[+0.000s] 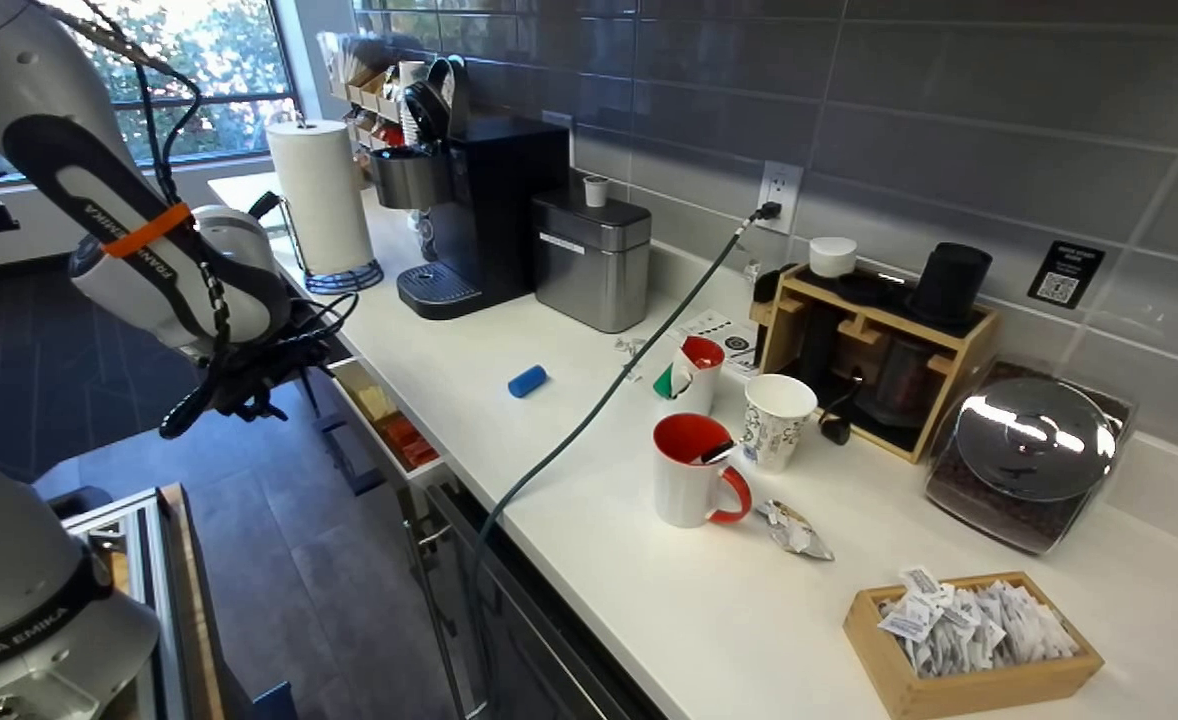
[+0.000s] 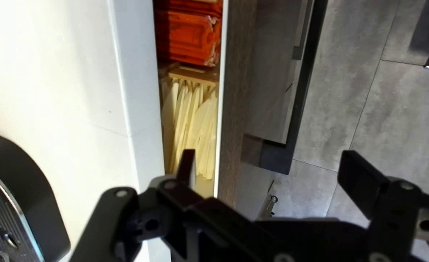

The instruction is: Open the first top drawer

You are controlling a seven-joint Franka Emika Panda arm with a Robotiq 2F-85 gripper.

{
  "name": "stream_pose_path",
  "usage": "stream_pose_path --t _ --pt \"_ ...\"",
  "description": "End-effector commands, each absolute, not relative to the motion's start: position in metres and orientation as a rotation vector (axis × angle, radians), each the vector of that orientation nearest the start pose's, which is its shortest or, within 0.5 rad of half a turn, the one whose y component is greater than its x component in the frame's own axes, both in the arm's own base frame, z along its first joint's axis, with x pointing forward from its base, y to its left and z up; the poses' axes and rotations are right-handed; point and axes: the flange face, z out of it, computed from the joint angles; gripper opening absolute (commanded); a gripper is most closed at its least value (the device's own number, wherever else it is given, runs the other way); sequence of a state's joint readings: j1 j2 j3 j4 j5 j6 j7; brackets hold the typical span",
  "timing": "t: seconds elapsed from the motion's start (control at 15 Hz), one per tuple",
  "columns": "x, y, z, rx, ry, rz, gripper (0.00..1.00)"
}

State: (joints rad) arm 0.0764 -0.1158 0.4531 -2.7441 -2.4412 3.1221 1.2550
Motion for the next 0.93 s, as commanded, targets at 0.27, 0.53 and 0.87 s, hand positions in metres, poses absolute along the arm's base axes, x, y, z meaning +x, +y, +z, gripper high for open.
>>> stream_pose_path --t 0.27,0.53,0.87 --pt "0.233 0.217 0.193 1.749 2.155 0.623 1.0" --pt "0.227 0.232 0.177 1.733 2.15 0.537 1.0" --pt "0.227 0.253 0.175 1.696 2.097 0.533 1.0"
